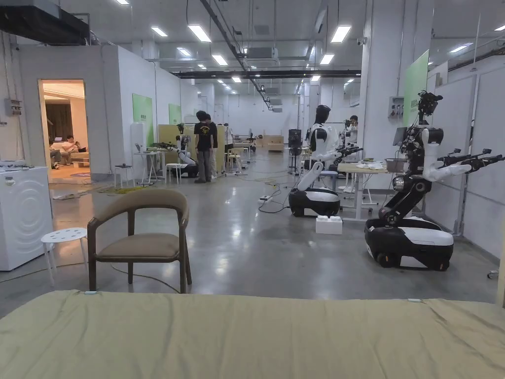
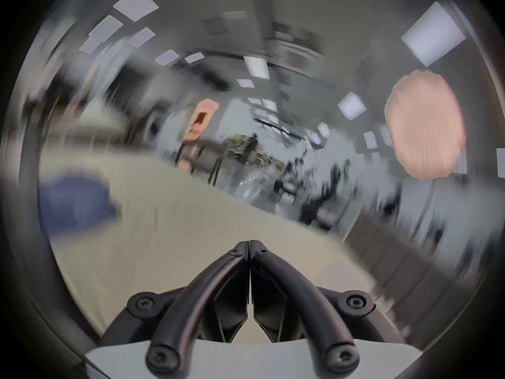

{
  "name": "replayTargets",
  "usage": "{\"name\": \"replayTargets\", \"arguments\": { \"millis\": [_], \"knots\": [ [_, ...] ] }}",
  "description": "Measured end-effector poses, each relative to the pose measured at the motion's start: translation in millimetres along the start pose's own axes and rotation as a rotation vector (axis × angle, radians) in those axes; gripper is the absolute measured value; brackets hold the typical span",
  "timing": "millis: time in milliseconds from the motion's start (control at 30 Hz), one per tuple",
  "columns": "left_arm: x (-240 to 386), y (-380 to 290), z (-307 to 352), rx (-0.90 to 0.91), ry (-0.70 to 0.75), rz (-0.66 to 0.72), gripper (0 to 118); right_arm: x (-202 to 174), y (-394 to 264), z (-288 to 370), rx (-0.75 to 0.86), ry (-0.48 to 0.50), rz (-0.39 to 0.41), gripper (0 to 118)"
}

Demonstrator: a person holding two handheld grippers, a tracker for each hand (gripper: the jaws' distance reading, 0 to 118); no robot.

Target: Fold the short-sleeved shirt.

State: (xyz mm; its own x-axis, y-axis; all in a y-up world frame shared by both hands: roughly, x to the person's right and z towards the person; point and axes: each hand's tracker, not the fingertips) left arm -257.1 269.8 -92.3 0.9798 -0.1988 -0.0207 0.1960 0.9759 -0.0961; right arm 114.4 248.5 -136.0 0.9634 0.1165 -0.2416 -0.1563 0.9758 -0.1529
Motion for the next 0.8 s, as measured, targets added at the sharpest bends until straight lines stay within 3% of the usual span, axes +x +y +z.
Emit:
{"name": "replayTargets", "arguments": {
  "millis": [67,100,133,233,300,433,633,800],
  "knots": [
    [-21.4,-17.8,1.0,0.021,-0.060,0.396,0,18.1,-11.3,7.0,0.020,0.041,-0.388,0],
    [-27.7,-26.6,0.8,0.036,-0.095,0.512,0,22.4,-18.0,9.2,0.034,0.051,-0.493,0],
    [-27.8,-32.5,0.6,0.034,-0.097,0.547,0,24.7,-22.4,10.3,0.027,0.045,-0.545,0],
    [-29.0,-31.2,2.3,0.007,-0.027,0.375,0,17.4,-19.4,13.3,-0.003,-0.043,-0.364,0],
    [-23.5,-25.2,2.4,0.018,-0.034,0.319,0,17.3,-17.7,16.6,0.019,-0.056,-0.299,0],
    [-23.8,-21.4,1.3,0.034,-0.059,0.382,0,14.5,-15.0,17.5,0.036,-0.030,-0.350,0],
    [-22.5,-17.7,3.7,0.038,-0.050,0.356,0,9.9,-8.3,20.2,0.057,-0.043,-0.266,0],
    [-23.2,-19.1,4.1,0.031,-0.047,0.365,0,5.2,-4.9,20.8,0.072,-0.041,-0.242,0]
  ]
}}
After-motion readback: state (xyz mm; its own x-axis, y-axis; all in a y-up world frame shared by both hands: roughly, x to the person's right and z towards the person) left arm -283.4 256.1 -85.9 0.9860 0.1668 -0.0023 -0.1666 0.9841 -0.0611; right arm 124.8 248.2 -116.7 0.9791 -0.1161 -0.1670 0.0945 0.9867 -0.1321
